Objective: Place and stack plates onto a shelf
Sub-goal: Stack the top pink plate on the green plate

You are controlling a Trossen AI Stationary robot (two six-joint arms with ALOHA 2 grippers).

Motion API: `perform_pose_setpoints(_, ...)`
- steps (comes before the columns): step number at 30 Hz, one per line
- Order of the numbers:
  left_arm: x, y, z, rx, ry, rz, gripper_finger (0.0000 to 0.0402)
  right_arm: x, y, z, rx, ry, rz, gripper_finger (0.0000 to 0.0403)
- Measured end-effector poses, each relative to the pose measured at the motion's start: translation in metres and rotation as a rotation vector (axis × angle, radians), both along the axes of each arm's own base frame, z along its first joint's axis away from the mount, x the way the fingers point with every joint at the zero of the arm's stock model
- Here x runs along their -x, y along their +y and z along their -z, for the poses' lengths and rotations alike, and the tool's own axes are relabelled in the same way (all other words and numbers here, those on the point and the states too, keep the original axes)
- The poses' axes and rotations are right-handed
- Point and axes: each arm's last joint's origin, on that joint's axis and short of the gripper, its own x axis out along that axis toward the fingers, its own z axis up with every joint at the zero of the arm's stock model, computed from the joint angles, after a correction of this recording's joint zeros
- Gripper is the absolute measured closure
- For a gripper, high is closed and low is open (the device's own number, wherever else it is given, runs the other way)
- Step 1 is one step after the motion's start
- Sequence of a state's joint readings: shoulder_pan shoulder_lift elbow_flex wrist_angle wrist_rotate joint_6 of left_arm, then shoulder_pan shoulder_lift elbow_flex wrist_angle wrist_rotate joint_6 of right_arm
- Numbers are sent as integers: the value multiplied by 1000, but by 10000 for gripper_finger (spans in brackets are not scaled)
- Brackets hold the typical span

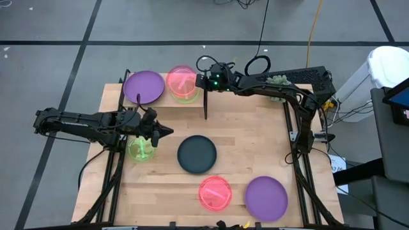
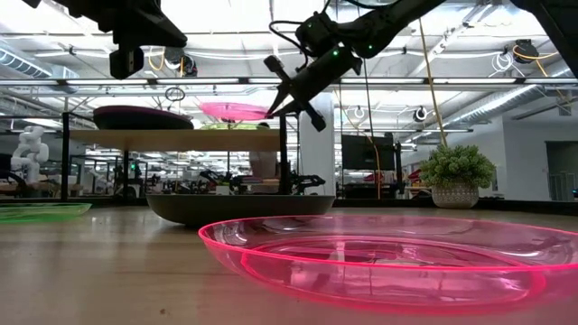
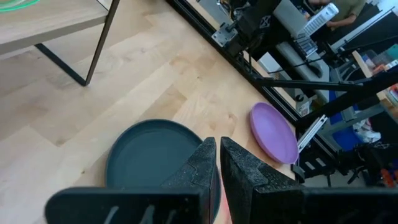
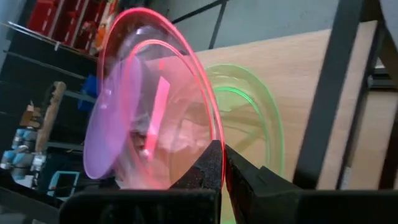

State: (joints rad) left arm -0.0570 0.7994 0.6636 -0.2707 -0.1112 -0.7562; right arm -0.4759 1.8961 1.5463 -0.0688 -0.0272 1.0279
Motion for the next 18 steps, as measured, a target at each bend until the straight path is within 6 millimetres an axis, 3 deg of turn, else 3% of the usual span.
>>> perform_pose_setpoints(18, 0, 0, 0, -20, 2, 6, 373, 3, 2, 6, 14, 85, -25, 393)
